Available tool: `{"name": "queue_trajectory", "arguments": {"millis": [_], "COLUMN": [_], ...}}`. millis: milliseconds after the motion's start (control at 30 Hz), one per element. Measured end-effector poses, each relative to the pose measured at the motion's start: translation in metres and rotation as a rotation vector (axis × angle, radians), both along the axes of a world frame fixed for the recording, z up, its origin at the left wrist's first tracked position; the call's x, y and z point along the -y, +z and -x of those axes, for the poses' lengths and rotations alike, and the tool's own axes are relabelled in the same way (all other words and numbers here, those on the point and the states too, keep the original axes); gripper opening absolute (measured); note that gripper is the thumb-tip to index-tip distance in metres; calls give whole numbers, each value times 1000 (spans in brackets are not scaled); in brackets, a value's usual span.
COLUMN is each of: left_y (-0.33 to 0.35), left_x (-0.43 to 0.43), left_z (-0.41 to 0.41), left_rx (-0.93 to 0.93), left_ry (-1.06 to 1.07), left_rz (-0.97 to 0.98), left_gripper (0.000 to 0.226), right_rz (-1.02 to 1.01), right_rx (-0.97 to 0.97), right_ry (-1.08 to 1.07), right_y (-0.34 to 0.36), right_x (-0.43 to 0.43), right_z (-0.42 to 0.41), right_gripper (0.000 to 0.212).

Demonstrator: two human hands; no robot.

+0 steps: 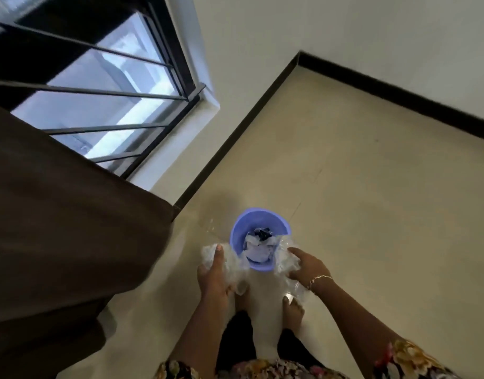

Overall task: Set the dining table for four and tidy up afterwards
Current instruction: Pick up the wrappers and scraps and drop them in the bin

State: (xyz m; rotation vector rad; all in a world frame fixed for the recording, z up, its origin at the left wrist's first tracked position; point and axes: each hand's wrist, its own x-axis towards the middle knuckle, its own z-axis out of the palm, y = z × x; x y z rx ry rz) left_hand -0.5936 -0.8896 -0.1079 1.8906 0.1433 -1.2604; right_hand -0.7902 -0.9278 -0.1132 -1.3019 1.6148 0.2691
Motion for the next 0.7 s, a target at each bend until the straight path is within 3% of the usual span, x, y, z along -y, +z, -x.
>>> {"name": "queue_trajectory", "arguments": {"millis": [233,433,567,700], "left_y": [-112,-149,-159,-143], "left_x": [42,61,74,95], "left_z": [-27,-36,-22,-2], "left_rx": [22,18,-52,-122], "left_ry": [-36,-156,-189,-353], "left_rz": [-9,-74,-85,-128], "left_gripper": [50,60,82,45], "right_rz": [-92,-106,-112,-117], "right_rx": [21,-13,-48,-87], "right_ry": [45,-100,-107,-144], "right_y": [-111,-149,-152,-150], "right_x": [67,82,72,63], "right_z": [-39,-46,-34,-19], "right_gripper": [70,69,66,65]}}
